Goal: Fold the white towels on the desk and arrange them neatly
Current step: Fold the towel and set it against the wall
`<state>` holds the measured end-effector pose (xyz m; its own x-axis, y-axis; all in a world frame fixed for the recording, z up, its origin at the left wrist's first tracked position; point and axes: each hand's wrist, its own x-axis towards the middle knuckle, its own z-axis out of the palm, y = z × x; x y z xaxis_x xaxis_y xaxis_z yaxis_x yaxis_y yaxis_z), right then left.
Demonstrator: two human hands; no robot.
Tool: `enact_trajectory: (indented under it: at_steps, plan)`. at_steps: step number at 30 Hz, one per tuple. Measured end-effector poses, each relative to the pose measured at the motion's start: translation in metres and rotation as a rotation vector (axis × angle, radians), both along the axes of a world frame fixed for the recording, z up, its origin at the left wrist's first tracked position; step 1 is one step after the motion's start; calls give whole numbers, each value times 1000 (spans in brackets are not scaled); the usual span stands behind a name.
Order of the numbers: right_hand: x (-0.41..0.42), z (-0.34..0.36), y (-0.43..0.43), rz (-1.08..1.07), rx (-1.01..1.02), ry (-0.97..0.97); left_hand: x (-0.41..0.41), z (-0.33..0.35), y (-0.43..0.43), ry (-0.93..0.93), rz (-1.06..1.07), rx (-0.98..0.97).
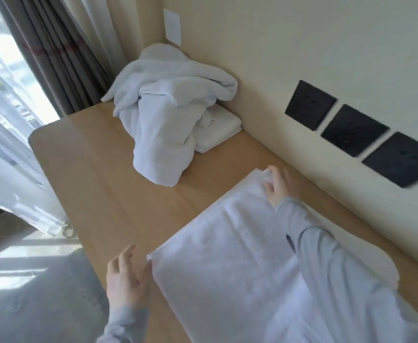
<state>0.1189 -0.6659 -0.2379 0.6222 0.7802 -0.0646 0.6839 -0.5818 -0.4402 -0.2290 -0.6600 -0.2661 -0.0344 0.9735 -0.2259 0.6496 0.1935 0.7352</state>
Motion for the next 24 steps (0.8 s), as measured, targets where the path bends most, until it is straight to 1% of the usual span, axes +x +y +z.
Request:
enact_trajectory:
  at_steps: [1, 2, 3, 5, 7, 13, 17, 18, 22, 24]
  plan:
    - [-6, -7, 0, 80, 60, -130, 8, -2, 1, 101, -58, 138]
    - [-11, -12, 0, 185, 125, -239, 19, 1, 0, 164, -129, 237]
    - [-17, -15, 0, 302, 172, -337, 32, 2, -2, 186, -210, 289]
    - [-27, -22, 1, 537, 167, -448, 57, 7, -2, 232, -347, 328]
    - [-31, -29, 4, 690, 114, -479, 70, 2, 0, 263, -435, 328]
    - [-11, -30, 19, 772, 98, -485, 65, -17, 3, 208, -399, 305]
    - [-7, -25, 23, 830, 89, -519, 66, -12, 11, 95, -335, 345]
    - [-4, -24, 24, 838, 91, -533, 64, -11, 13, 94, -352, 339]
    - [0, -20, 26, 896, 64, -612, 54, -9, 29, 222, -472, 261]
    - [1, -14, 33, 945, 111, -646, 49, -12, 36, 160, -544, 302]
